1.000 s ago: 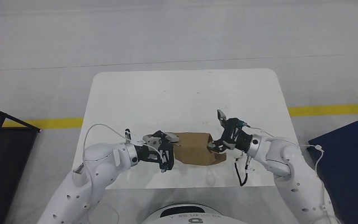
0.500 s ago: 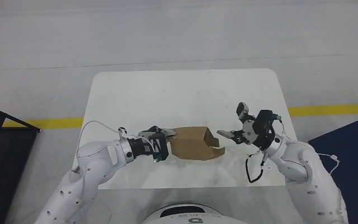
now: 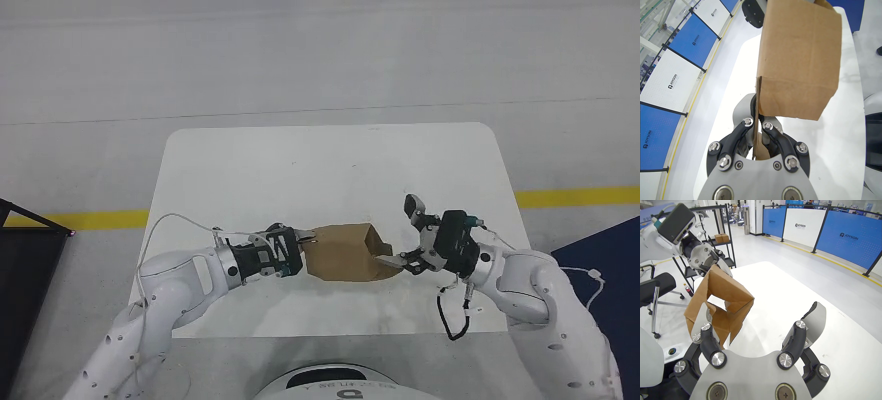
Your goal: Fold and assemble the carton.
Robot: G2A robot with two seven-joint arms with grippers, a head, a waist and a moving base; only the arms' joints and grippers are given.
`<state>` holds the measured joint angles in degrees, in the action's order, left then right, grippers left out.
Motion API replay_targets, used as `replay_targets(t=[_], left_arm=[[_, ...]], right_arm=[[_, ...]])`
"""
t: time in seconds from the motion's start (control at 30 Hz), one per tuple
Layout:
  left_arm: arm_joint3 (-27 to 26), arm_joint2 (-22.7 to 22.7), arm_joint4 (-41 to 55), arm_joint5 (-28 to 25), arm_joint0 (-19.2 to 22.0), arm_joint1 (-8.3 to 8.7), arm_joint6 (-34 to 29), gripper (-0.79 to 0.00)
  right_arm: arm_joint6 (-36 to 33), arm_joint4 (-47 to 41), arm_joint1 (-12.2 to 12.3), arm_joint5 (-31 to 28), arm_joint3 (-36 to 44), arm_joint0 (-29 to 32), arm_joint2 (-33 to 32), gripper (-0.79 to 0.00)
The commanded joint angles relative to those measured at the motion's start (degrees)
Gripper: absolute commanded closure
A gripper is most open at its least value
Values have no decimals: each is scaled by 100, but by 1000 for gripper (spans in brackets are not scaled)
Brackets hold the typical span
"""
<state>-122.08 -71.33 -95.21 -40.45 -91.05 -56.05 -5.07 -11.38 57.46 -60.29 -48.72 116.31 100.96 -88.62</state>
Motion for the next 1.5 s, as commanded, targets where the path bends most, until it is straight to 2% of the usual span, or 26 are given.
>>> replay_targets(t=[0.0, 0.4, 0.7, 0.87, 1.47], left_arm=[[-3, 3, 31, -6, 5, 0, -17, 0], [53, -49, 160, 10, 69, 7, -42, 0], [119, -173, 263, 66, 82, 18, -7, 0], [107, -196, 266, 89, 74, 22, 22, 0], [119, -73, 211, 94, 195, 15, -2, 0]], right_arm=[[-19, 77, -3, 65, 9, -36, 79, -785], [33, 104, -4, 326, -97, -215, 354, -785], [588, -601, 25, 608, -459, 49, -351, -785], [485, -656, 42, 767, -693, 123, -573, -785], [104, -253, 19, 884, -858, -343, 137, -785]])
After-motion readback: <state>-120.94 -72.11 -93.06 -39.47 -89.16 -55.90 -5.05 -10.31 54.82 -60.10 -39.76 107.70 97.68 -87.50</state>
